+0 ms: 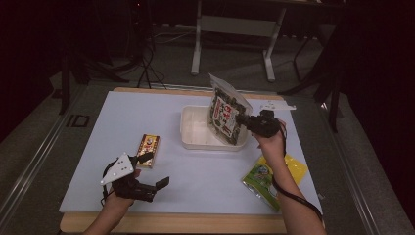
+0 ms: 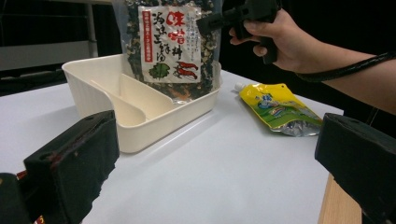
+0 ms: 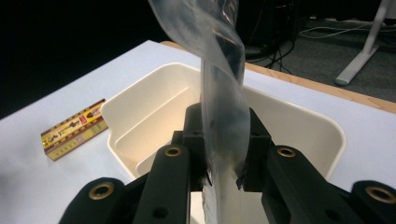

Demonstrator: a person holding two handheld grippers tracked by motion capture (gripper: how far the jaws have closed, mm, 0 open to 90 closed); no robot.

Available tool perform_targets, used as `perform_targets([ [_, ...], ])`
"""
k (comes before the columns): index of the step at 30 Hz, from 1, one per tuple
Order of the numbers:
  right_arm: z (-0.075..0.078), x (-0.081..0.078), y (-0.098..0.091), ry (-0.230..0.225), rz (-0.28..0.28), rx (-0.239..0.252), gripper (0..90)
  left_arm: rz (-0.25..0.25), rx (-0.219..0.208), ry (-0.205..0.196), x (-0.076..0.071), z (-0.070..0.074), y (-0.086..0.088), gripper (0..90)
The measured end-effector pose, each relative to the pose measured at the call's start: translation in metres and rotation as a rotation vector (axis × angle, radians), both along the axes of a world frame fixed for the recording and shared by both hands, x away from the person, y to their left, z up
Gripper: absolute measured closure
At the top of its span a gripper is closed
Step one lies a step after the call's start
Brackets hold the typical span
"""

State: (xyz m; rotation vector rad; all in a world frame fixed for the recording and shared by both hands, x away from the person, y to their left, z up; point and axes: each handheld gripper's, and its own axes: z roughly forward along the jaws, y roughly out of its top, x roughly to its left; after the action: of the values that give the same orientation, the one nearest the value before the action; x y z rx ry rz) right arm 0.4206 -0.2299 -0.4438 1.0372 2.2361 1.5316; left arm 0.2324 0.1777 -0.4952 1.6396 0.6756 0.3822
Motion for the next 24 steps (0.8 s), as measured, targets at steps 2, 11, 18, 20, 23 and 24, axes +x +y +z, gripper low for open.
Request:
perform_targets([
  [2,0.001,0.001,0.002,0.0,0.0,-0.007,76.7,0.002,0.001,0.0,0.0,0.0,0.0,0.3],
  [11,0.008,-0.003,0.0,-0.013,-0.019,-0.014,63.1,0.008,-0.006,0.006,0.001,-0.001,0.001,0.3],
  [18,0.021,-0.011,-0.007,-0.034,-0.046,-0.022,41.9,0.005,-0.001,0.012,0.001,-0.002,0.0,0.3],
  [20,0.024,-0.014,-0.01,-0.032,-0.045,-0.017,34.7,0.005,-0.002,0.014,0.002,-0.002,-0.001,0.3],
  [23,0.026,-0.02,-0.016,-0.033,-0.06,-0.006,27.1,0.004,0.0,0.017,0.002,-0.003,-0.001,0.3],
  [24,0.027,-0.022,-0.018,-0.029,-0.061,-0.003,25.1,0.004,0.002,0.017,0.002,-0.003,-0.001,0.3],
])
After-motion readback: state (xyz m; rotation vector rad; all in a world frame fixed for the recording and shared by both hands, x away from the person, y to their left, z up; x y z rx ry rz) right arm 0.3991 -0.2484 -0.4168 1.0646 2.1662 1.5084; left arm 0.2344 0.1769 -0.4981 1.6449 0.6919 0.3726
